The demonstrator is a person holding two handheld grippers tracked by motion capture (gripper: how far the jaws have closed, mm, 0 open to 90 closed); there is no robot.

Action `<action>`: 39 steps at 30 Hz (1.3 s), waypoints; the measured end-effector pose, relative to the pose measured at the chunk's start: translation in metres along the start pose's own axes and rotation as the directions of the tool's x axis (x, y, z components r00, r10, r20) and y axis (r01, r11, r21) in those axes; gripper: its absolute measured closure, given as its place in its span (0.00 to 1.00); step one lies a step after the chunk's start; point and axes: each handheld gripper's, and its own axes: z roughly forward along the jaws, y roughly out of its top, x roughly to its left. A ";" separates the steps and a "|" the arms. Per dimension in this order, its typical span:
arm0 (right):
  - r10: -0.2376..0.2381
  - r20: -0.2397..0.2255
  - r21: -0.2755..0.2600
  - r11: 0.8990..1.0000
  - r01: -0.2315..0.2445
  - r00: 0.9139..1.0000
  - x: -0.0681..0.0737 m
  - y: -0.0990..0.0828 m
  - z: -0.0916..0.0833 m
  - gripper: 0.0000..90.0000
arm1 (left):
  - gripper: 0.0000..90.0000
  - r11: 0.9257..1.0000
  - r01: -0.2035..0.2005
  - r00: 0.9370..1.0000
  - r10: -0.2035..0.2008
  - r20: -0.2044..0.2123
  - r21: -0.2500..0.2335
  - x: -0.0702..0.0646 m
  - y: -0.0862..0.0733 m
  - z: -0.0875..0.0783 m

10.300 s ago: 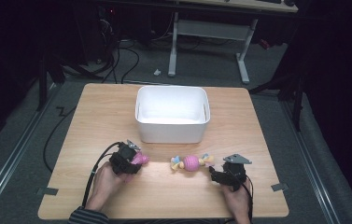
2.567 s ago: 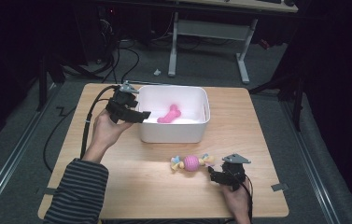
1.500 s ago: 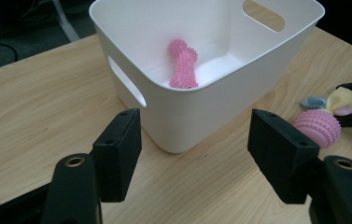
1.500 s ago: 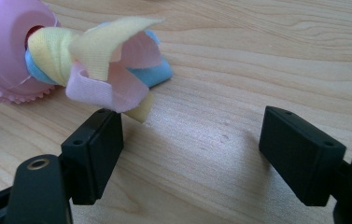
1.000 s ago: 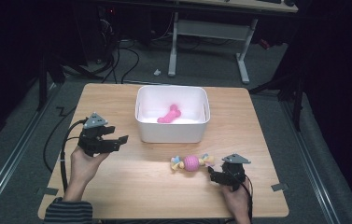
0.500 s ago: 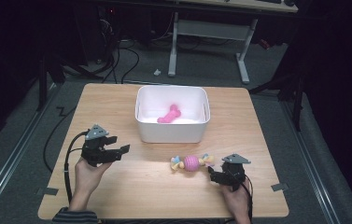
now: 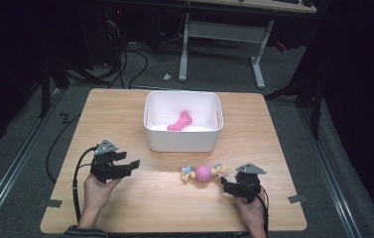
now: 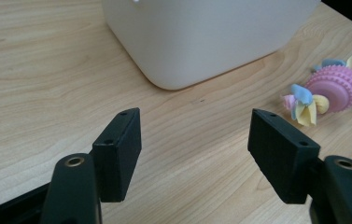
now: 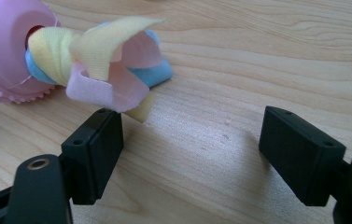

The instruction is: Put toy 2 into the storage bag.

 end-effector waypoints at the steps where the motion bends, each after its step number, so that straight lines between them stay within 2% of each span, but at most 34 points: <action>1: -0.001 0.000 0.000 1.000 0.001 1.000 0.000 0.000 0.000 0.24 | 0.39 1.000 0.002 1.000 -0.002 0.004 0.003 0.000 -0.001 0.001; 8: 0.000 0.001 0.000 1.000 0.000 1.000 0.000 0.000 0.000 0.24 | 0.39 1.000 -0.003 1.000 0.003 0.000 0.019 -0.002 -0.006 0.007; 16: 0.001 0.000 0.000 1.000 -0.001 1.000 0.000 0.000 0.000 0.24 | 0.39 0.999 0.017 1.000 -0.017 -0.007 0.032 0.000 -0.014 0.016; 27: 0.000 0.000 0.000 1.000 0.000 1.000 0.000 0.000 0.000 0.24 | 0.39 0.998 0.032 0.999 -0.030 -0.038 0.053 0.002 -0.025 0.029; 39: 0.000 0.000 0.000 1.000 0.000 1.000 0.000 0.000 0.000 0.24 | 0.39 0.997 0.021 0.997 -0.015 -0.079 0.076 0.002 -0.031 0.039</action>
